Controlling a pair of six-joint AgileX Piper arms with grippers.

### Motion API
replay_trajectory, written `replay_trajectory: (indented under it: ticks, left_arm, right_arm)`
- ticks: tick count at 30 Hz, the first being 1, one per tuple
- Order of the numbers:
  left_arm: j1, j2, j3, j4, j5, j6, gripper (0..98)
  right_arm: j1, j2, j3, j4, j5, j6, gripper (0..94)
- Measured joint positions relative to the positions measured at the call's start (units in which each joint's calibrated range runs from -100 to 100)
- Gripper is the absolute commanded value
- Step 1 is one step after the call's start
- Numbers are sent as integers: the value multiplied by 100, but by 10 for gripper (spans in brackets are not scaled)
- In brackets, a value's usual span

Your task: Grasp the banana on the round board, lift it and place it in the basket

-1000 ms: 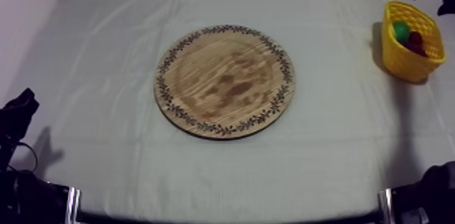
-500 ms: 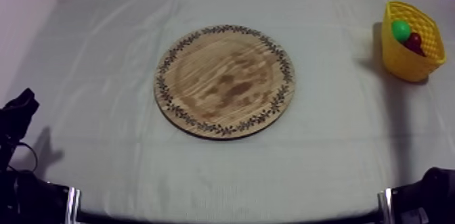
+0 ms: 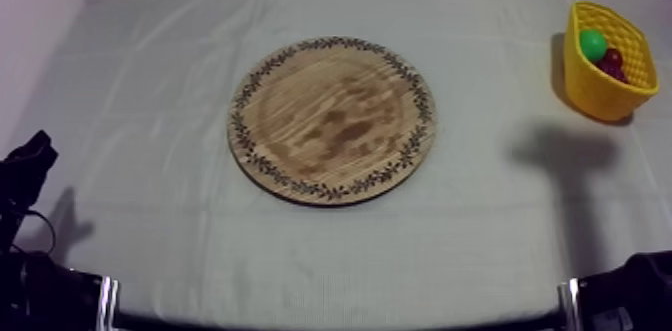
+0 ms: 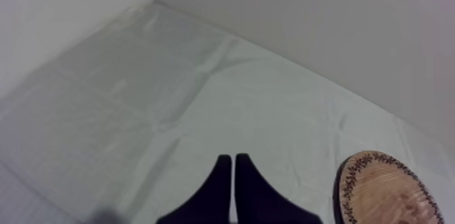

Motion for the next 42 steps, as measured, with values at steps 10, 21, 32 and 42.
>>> replay_trajectory:
  ticks: [10,21,32,42]
  left_arm:
    - [0,0,0,0,0,0,1]
    - [0,0,0,0,0,0,1]
    - [0,0,0,0,0,0,1]
    - [0,0,0,0,0,0,1]
  right_arm:
    - [-212,-1506,1789,104,-1139,0,5]
    - [-374,-3342,4044,15,-1833,-41,3]
    - [-431,-4678,5724,-215,-2438,409,2]
    - [-345,-5120,6436,-278,-2999,412,30]
